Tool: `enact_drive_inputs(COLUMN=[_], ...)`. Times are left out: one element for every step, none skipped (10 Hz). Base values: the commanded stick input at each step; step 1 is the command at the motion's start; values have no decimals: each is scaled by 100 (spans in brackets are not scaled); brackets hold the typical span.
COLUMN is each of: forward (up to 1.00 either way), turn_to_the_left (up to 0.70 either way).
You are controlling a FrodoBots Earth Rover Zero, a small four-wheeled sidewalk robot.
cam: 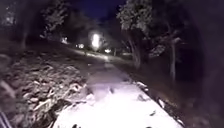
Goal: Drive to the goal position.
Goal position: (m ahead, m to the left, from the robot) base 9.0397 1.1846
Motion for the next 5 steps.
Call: enact_drive_inputs(forward=[30,30,30,30,30], turn_to_the_left=[34,75,75,68,15])
